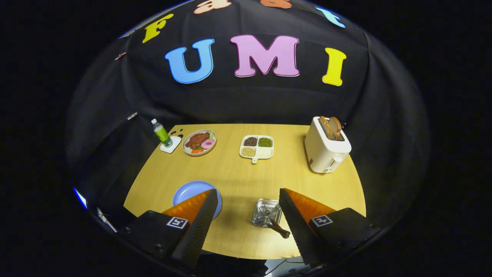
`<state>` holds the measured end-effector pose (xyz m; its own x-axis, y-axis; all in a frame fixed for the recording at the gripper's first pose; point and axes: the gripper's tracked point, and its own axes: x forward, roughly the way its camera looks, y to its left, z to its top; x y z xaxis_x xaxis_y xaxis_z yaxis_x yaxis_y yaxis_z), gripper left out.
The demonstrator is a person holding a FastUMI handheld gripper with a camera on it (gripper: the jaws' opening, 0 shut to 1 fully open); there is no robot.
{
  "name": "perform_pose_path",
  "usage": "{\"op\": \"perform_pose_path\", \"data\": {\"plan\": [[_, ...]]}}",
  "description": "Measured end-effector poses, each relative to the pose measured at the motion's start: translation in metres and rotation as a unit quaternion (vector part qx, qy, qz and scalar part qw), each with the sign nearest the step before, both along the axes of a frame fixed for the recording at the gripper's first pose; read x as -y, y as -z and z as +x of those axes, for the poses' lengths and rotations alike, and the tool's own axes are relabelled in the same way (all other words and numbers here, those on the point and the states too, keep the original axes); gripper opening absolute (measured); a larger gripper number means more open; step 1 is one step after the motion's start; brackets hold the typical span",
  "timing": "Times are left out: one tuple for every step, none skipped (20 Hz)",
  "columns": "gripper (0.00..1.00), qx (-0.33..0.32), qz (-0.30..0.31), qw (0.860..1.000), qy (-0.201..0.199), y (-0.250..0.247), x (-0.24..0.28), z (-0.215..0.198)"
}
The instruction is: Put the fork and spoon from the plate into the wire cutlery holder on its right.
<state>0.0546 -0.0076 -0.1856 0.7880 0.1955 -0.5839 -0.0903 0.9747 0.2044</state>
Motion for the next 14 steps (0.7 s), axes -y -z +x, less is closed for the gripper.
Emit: {"op": "perform_pose_path", "data": {"plan": [[1.00, 0.016, -0.002, 1.000, 0.006, -0.012, 0.004, -0.001], [1.00, 0.030, -0.002, 0.999, 0.011, -0.025, 0.005, -0.001], [0.99, 0.052, 0.000, 0.999, 0.017, -0.041, 0.007, -0.002], [1.00, 0.075, 0.001, 0.997, 0.021, -0.056, 0.009, -0.002], [1.00, 0.102, -0.002, 0.994, 0.025, -0.075, 0.013, -0.002], [0.99, 0.131, -0.007, 0.991, 0.028, -0.093, 0.016, -0.003], [0.99, 0.159, -0.013, 0.987, 0.031, -0.111, 0.019, -0.006], [0.99, 0.184, -0.022, 0.982, 0.034, -0.126, 0.020, -0.008], [0.99, 0.206, -0.035, 0.977, 0.033, -0.141, 0.022, -0.013], [0.99, 0.224, -0.046, 0.973, 0.034, -0.153, 0.023, -0.017], [0.99, 0.240, -0.055, 0.969, 0.035, -0.163, 0.023, -0.022], [0.98, 0.251, -0.059, 0.965, 0.035, -0.171, 0.020, -0.026], [0.98, 0.260, -0.059, 0.963, 0.036, -0.177, 0.016, -0.028], [0.98, 0.263, -0.055, 0.963, 0.034, -0.180, 0.013, -0.032]]}}
